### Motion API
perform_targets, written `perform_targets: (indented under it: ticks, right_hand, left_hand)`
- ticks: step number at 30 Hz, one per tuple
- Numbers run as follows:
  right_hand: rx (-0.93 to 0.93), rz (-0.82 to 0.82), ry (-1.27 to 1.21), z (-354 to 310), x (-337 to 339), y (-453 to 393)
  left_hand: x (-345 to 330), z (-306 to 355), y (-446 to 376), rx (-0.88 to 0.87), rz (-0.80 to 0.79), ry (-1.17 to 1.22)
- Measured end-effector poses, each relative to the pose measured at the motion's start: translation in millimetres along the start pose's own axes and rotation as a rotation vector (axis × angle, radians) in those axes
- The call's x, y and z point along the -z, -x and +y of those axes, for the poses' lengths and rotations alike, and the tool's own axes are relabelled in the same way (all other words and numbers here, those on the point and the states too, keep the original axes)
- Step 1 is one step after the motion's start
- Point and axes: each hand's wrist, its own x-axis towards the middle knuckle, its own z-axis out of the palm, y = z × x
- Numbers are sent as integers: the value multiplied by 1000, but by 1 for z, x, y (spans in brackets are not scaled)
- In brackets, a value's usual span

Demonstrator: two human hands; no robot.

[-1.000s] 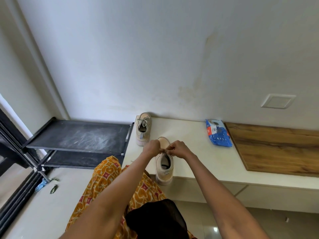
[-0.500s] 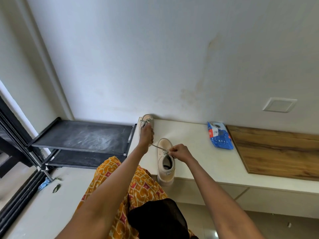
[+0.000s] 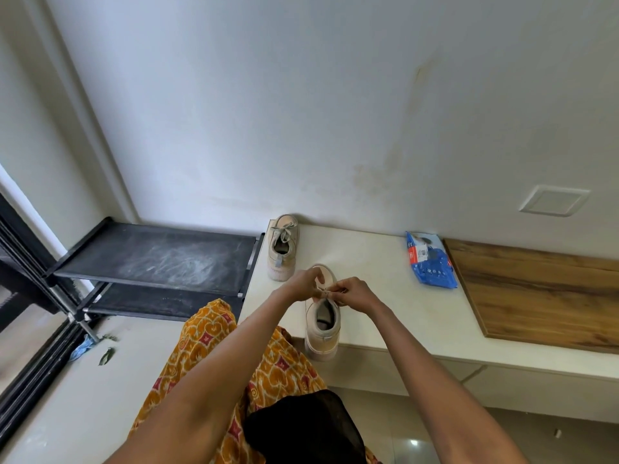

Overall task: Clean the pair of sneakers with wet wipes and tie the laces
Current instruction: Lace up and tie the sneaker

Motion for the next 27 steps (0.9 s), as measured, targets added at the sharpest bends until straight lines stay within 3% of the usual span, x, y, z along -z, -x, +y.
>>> perform_targets:
  ticks: [7,13,21,27]
  right_hand:
    - [66,118,54,1,-9,4]
    - [135,328,267,-3,-30,7]
    - [139,408,240,1,-38,10]
    - [143,442,240,3,-41,11]
  left_hand:
    - [0,-5,-5,-34,70,-56]
    - [4,-17,-5,19,-37,261]
    - [-8,-21,1,102,-22,553]
    - [-9,-17,2,107,-21,471]
